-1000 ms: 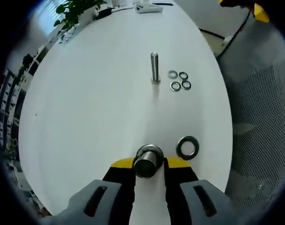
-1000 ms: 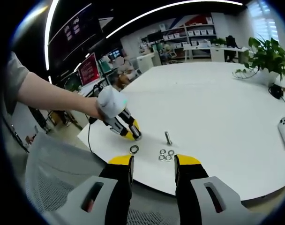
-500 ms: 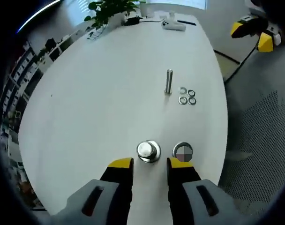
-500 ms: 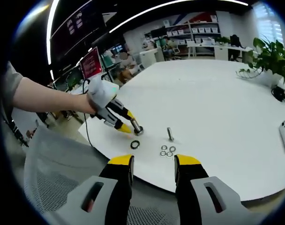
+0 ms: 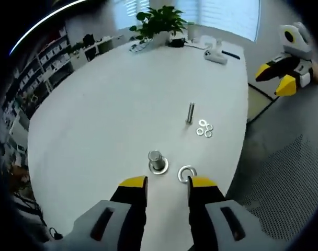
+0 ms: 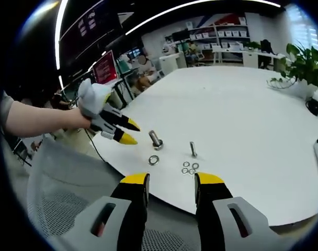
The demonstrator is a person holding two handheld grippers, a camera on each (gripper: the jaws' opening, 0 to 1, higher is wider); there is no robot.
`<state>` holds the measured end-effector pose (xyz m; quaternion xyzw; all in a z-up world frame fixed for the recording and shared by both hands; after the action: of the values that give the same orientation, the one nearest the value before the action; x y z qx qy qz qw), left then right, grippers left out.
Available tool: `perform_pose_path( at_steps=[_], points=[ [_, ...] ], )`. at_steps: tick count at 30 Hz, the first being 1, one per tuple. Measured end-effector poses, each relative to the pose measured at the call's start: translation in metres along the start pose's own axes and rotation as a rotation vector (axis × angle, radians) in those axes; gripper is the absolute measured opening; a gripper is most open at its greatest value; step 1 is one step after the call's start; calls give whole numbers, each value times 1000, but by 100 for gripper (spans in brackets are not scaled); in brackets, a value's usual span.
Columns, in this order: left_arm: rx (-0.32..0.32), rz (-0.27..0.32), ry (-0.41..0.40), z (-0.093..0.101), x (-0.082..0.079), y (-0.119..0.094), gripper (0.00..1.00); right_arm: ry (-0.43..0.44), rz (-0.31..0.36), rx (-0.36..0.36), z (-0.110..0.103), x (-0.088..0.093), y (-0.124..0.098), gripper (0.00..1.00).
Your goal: Place the washer onto the threaded stud by aligning its center hole with the stud, sliding it down to the base, and recovering from edge contact or off-axis alignment until the washer reaches the visible bottom stop.
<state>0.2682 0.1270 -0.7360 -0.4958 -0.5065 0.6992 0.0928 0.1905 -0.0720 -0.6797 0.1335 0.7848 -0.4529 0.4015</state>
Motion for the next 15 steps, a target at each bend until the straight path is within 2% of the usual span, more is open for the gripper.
perform_pose_path(
  at_steps=[4,7,11,15],
  points=[
    [-45,33,-76,5,-3,-12,29,-6,16,-28,-5,-3,0,37],
    [-46,39,-134,17,-4,-18,29,-6,10,-41,-7,-2,1,37],
    [-70,58,-192,25,-7,-19,30,0,27,-58,-10,-4,0,37],
    [-101,40,-239,32,-1,-14,30,-8,33,-85,-15,-5,1,37]
  ],
)
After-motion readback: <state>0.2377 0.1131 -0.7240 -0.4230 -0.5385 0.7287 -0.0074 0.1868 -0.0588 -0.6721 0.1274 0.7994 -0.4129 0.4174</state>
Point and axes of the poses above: the point that each gripper's makers call its tool centre point, and the gripper's own axes: y roughly forward along the fingers, z roughly to its right, x roughly out of its underside, the point moved 2 cm from there along -y, roughly backward along the fingers
